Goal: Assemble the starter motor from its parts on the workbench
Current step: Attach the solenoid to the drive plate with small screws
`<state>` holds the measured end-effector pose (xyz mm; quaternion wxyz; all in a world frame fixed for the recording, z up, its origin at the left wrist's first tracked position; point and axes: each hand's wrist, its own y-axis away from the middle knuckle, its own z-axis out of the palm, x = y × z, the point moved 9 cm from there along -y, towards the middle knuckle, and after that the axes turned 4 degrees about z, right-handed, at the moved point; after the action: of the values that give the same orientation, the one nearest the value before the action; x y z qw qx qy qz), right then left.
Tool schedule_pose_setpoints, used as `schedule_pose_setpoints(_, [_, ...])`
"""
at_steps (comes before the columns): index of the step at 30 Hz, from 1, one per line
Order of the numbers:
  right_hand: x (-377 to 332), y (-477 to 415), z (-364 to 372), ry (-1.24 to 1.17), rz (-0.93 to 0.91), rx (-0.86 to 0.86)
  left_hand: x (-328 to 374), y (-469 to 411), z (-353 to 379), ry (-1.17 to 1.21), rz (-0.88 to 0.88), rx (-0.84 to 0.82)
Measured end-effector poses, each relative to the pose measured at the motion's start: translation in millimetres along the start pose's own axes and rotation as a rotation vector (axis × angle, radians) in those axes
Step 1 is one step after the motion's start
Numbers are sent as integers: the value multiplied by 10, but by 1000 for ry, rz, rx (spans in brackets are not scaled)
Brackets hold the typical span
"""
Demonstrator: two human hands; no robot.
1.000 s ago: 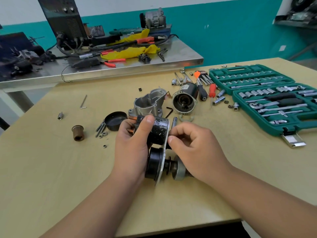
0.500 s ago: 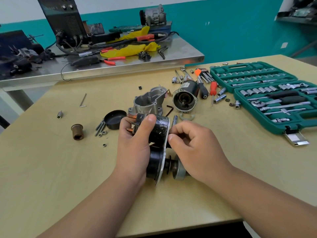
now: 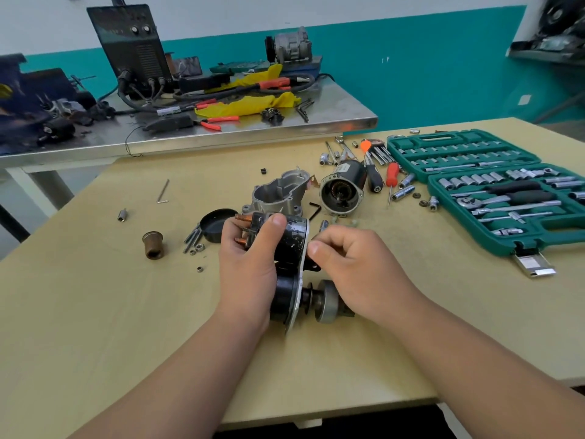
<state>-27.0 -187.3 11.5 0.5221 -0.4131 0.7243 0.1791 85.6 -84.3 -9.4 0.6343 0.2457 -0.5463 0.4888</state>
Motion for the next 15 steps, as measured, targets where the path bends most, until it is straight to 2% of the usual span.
schedule_pose_setpoints(5, [6,36,63,-63,-18,-46,-11,-4,-4,5,-13,-2])
schedule_pose_setpoints(15, [-34,17,-53,-89,-62,28,-39,-26,-4,-27,-34,-15])
